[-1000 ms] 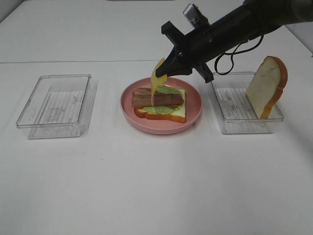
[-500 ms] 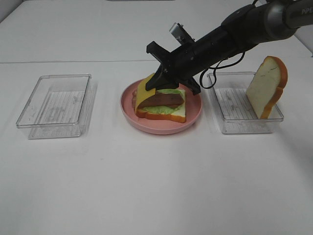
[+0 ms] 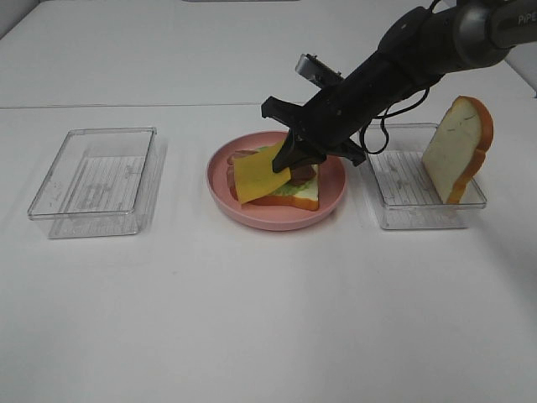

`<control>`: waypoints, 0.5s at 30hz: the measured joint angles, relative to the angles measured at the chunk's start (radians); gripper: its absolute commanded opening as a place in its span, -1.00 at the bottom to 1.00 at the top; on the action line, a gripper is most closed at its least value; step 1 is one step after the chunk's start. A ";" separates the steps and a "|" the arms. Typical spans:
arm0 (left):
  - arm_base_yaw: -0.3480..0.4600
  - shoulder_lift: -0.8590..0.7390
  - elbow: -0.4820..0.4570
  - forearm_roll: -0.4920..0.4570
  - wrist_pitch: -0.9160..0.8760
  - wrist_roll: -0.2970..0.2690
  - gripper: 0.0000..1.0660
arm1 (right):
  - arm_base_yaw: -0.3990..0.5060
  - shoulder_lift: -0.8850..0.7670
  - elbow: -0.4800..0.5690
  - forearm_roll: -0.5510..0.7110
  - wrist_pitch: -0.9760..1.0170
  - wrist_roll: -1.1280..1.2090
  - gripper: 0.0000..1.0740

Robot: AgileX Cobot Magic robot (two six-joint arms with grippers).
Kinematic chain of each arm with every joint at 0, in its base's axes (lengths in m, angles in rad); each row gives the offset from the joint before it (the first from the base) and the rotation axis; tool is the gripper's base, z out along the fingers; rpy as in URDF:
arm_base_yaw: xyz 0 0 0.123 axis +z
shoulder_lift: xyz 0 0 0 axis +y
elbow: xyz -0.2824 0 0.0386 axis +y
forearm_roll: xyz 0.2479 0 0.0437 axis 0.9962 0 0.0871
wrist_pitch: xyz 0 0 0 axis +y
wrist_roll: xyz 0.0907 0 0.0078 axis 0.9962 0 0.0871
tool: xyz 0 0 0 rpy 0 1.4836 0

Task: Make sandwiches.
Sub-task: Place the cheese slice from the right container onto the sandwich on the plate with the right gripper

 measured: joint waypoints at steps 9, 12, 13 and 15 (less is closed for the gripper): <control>0.000 0.000 0.000 0.000 0.000 0.000 0.83 | 0.000 -0.001 0.000 -0.019 -0.016 0.002 -0.39; 0.000 0.000 0.000 0.000 0.000 0.000 0.83 | 0.000 -0.007 0.000 -0.030 -0.016 0.002 0.20; 0.000 0.000 0.000 0.000 0.000 0.000 0.83 | 0.000 -0.007 0.000 -0.030 -0.016 0.002 0.20; 0.000 0.000 0.000 0.000 0.000 0.000 0.83 | 0.000 -0.031 0.000 -0.040 -0.022 0.002 0.71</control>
